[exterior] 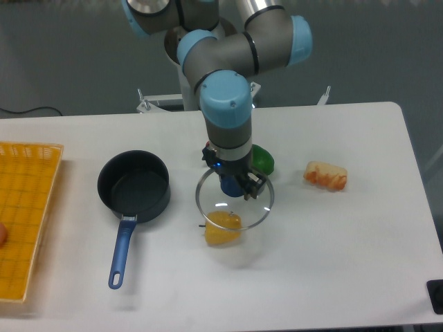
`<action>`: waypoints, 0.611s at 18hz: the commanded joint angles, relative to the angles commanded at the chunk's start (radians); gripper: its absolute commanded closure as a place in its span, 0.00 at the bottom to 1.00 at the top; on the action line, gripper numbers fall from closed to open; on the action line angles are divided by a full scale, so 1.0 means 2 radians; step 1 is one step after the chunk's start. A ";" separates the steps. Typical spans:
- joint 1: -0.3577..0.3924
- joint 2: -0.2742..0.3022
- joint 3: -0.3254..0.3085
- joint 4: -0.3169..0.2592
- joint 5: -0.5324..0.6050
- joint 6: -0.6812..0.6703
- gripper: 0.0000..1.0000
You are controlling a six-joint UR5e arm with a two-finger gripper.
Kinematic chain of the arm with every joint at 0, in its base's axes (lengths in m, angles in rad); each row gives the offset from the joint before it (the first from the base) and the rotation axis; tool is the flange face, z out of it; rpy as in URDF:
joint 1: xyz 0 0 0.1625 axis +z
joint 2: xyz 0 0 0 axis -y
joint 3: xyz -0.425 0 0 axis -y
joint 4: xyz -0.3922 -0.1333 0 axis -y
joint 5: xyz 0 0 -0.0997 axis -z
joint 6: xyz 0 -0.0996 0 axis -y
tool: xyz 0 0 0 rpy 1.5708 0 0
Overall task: Place the lid on the table
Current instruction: 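Lift the glass lid by its knob with the gripper off the yellow pepper, then carry the glass lid away from the pepper toward the open table area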
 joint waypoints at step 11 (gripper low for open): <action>0.027 -0.039 0.002 0.033 0.022 0.022 0.44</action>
